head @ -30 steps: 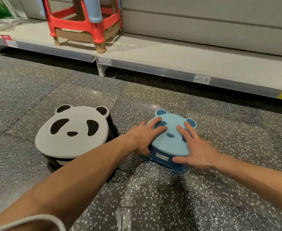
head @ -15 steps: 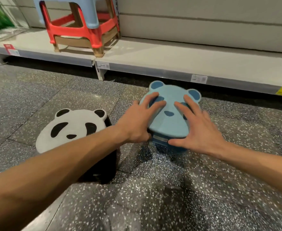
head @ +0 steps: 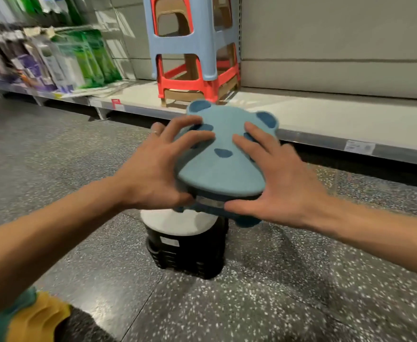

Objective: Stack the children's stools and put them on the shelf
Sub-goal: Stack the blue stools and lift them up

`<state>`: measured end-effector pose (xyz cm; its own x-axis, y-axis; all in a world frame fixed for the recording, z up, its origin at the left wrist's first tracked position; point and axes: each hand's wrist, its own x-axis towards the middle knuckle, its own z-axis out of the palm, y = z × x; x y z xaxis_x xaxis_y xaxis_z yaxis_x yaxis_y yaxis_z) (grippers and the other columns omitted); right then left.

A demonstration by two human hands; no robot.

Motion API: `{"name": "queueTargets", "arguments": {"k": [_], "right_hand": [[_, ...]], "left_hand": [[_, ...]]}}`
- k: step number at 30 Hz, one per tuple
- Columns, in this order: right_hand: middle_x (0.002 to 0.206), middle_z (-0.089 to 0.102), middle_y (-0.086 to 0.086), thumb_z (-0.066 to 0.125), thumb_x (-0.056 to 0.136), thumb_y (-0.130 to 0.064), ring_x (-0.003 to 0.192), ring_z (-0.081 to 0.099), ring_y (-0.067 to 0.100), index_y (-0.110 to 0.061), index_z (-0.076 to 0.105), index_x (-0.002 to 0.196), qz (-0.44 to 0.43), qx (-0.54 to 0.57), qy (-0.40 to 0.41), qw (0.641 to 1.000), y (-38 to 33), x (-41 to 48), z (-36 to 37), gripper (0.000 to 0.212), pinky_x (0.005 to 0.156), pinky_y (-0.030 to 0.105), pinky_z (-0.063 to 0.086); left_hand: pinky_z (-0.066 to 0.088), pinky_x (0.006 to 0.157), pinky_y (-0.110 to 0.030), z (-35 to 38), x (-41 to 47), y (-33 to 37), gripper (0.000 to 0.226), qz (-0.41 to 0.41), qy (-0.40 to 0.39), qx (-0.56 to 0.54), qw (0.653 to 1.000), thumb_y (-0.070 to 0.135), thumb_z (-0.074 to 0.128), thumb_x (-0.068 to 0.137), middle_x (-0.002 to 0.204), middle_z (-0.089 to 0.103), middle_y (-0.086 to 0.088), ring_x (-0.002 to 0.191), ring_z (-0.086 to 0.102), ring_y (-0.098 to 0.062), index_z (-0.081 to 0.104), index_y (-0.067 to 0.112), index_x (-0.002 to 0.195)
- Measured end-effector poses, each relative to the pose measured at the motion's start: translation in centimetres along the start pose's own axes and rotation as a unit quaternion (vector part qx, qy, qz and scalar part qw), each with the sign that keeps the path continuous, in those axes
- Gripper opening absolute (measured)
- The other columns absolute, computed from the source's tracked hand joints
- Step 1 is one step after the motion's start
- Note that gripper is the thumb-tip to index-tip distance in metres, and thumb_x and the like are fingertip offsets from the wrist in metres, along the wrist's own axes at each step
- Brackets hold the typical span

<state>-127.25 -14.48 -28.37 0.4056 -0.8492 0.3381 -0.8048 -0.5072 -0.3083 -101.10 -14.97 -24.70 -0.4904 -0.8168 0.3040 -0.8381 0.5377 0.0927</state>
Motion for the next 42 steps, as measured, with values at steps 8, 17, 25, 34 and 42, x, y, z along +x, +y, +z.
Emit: {"name": "queueTargets", "arguments": {"k": [8,17,25,34,42], "right_hand": [[0.168,-0.026,-0.009,0.049,0.091,-0.071,0.131,0.042,0.045,-0.041,-0.014,0.159,-0.100,-0.071,-0.255,0.959,-1.7,2.2,8.4,0.098,0.104,0.048,0.044],[0.166,-0.028,-0.019,0.048,0.091,-0.074,0.130,0.042,0.045,-0.052,-0.015,0.155,-0.093,-0.044,-0.312,0.944,-1.1,3.5,12.5,0.093,0.107,0.050,0.043],[0.165,-0.021,-0.027,0.032,0.088,-0.083,0.142,0.032,0.040,-0.059,-0.002,0.155,-0.042,0.046,-0.273,0.960,-0.8,2.4,13.3,0.078,0.116,0.052,0.032],[0.168,-0.014,-0.022,0.040,0.086,-0.080,0.151,0.025,0.033,-0.050,0.019,0.156,0.038,0.132,-0.203,0.970,-2.0,2.4,14.6,0.079,0.119,0.053,0.031],[0.162,0.029,-0.008,0.047,0.079,-0.070,0.144,0.038,0.022,-0.035,0.055,0.136,0.088,0.171,-0.058,0.980,1.4,1.8,13.9,0.067,0.116,0.046,0.035]], "left_hand": [[0.036,0.119,-0.054,5.4,-5.8,-6.7,0.115,-0.069,-0.161,0.023,0.984,0.068,0.075,0.062,0.168,0.017,0.002,0.144,0.034,-0.037,0.026,0.032,0.160],[0.038,0.115,-0.060,11.4,-7.2,-9.3,0.125,-0.134,-0.173,-0.032,0.975,0.077,0.066,0.051,0.165,0.014,0.004,0.143,0.038,-0.043,0.019,0.029,0.156],[0.018,0.112,-0.032,9.8,-6.2,-9.8,0.107,-0.198,-0.159,-0.227,0.940,0.066,0.054,0.056,0.161,0.026,0.009,0.146,0.027,-0.018,0.038,0.029,0.155],[0.042,0.111,-0.054,12.8,-6.0,-7.0,0.087,-0.234,-0.043,-0.092,0.967,0.088,0.042,0.077,0.164,0.028,0.012,0.135,0.044,-0.040,0.042,0.043,0.151],[0.032,0.118,-0.052,14.1,-3.3,-1.7,0.086,-0.275,-0.025,-0.157,0.948,0.074,0.046,0.076,0.165,0.026,0.005,0.138,0.034,-0.043,0.043,0.032,0.151]]}}
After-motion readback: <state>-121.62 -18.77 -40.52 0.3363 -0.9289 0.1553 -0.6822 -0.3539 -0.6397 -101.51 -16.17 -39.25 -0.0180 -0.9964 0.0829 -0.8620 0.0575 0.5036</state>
